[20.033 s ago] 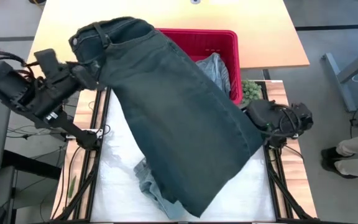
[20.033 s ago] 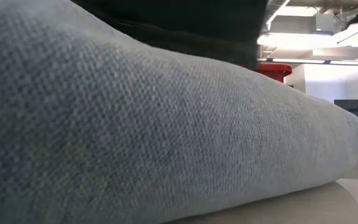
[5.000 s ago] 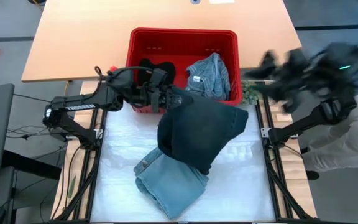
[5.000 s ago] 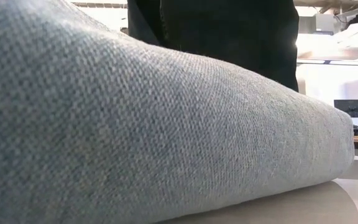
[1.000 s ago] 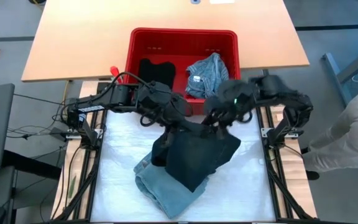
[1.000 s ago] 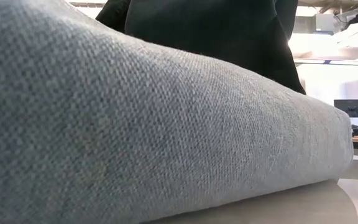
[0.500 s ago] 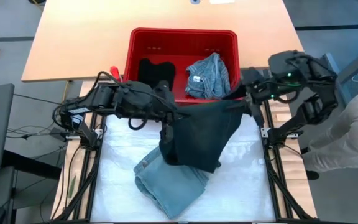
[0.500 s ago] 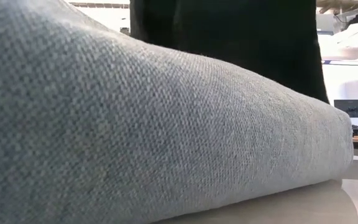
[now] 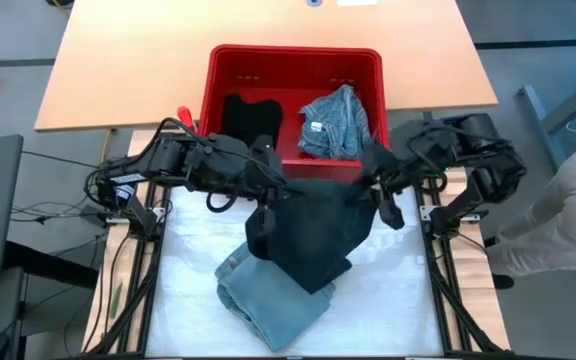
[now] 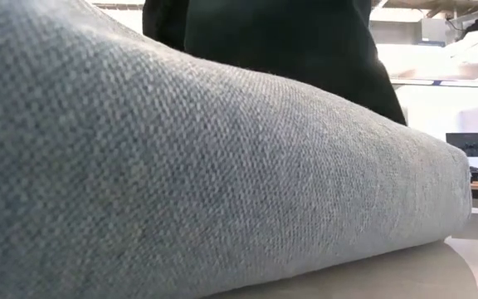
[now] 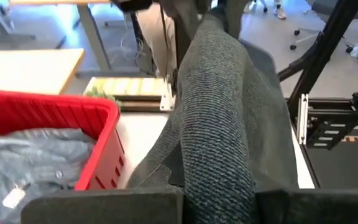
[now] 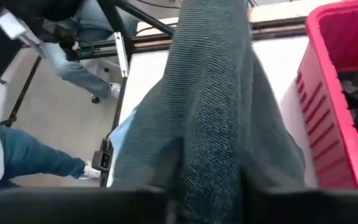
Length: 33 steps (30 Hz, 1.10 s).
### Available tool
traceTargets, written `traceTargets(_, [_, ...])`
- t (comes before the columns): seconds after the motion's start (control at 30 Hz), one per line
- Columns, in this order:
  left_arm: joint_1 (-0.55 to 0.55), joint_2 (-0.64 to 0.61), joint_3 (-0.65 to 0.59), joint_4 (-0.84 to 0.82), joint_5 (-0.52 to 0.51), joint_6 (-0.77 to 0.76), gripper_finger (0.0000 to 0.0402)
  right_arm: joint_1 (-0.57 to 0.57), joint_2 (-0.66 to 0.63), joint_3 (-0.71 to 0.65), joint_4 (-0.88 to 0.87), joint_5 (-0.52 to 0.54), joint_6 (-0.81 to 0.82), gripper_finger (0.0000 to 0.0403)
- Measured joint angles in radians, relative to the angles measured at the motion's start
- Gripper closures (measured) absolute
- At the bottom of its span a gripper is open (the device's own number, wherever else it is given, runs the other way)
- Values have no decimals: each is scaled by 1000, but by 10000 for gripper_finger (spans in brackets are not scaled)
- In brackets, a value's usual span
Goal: Fold Laundry from Bin
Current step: Fold the dark blue pants
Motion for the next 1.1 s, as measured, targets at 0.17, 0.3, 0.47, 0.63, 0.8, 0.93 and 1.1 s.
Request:
traceTargets(0.17, [3,-11,0,100,-14,134,386,-2,-14,0,115,30,-127,359])
traceTargets(0.3, [38,-26,8,216,-205,318,386,-55,-41,0,315,238,-343,359])
traceTargets(0.47, [63,-49,6,407,-87,379,386,-81,-81,-1,580,171,-457,359])
traceTargets(0.63, [48,-58,4,401,30,353,386,-74,-76,1,489,59,-352,359])
traceTargets(0.8, [49,-86,3,362,85,316,386,-81,-108,1,419,8,-236,359])
traceTargets(0.93, [54,-88,3,374,236,214,386,-81,-114,-2,428,-121,-125,359])
traceTargets(1.1, [42,-58,3,516,570,7,387,-62,-102,-2,562,-398,72,359])
